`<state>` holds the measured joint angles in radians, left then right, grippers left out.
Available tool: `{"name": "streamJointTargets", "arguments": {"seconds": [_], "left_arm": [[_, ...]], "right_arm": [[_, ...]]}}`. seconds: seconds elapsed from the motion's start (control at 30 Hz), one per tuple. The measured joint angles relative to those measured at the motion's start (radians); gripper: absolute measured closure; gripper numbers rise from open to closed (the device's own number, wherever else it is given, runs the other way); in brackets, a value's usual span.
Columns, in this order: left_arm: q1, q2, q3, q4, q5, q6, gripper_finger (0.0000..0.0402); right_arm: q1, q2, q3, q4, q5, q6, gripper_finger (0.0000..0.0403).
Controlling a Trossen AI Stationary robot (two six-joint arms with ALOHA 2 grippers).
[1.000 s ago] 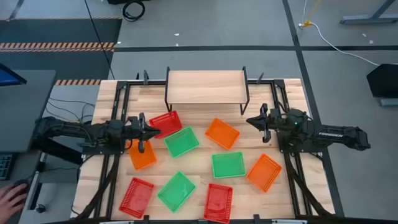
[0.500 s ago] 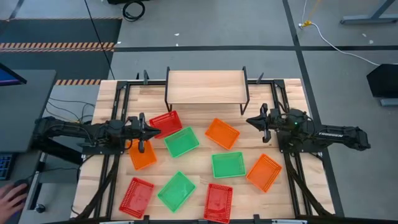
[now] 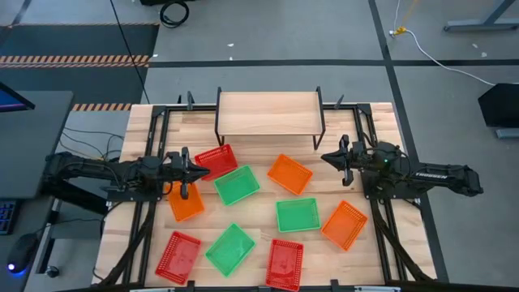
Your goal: Stack baskets on shelf by color
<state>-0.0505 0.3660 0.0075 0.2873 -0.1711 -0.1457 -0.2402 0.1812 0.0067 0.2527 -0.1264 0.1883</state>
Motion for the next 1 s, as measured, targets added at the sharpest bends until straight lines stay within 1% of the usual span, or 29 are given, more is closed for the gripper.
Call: {"name": "streamJointTargets", "arguments": {"seconds": [0.2, 0.5, 0.83, 1.0], "left_arm": [[0.0, 0.0, 0.0, 0.0, 0.0, 0.0, 0.0366], [0.0, 0.0, 0.0, 0.0, 0.0, 0.0, 0.0376], [0.0, 0.0, 0.0, 0.0, 0.0, 0.0, 0.0366], [0.0, 0.0, 0.0, 0.0, 0.0, 0.0, 0.037]], "right_arm": [[0.0, 0.0, 0.0, 0.0, 0.0, 0.0, 0.0389], [0.0, 0.0, 0.0, 0.0, 0.0, 0.0, 0.0389], [0.0, 0.0, 0.0, 0.0, 0.0, 0.0, 0.0389], [0.0, 0.0, 0.0, 0.0, 0.0, 0.0, 0.0389]]}}
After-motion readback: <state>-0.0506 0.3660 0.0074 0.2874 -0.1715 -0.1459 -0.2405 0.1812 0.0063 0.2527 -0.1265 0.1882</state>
